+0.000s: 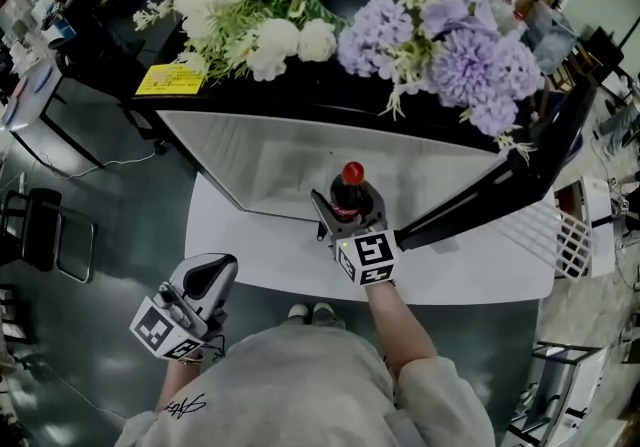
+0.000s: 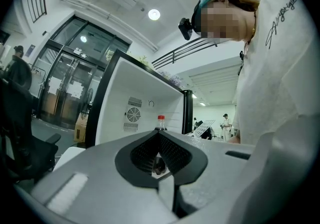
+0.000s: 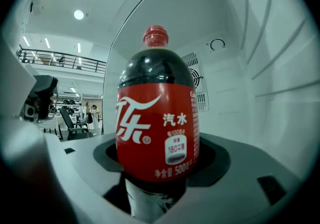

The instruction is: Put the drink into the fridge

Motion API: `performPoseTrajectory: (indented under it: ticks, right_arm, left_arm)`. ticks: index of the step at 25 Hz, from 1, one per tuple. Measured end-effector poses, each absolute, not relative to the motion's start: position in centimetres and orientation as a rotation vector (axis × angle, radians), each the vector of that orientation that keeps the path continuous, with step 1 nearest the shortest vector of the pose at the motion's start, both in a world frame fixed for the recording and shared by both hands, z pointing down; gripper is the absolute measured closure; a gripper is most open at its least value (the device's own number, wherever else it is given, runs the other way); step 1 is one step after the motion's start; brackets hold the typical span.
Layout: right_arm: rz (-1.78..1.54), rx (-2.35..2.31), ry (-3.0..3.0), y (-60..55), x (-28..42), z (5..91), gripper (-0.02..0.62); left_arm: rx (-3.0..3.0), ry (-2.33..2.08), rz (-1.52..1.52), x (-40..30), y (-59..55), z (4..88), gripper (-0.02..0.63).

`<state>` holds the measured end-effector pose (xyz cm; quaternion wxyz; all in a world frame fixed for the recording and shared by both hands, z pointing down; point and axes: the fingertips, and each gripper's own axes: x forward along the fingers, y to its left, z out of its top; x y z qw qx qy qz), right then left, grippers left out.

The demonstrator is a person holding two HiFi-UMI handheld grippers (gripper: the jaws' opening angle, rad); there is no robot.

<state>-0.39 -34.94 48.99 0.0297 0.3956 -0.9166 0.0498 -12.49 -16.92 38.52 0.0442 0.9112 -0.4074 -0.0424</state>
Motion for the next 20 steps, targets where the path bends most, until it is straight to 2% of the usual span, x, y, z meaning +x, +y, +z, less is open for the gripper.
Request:
performPoseTrajectory:
  ticks: [20]
  right_arm:
    - [0.181,1.261,-2.778,-39.2,-0.2,50.7,0.281]
  left_arm:
    - [2.753,-1.262,-0.107,-12.6,-16.3,39.2,0.603]
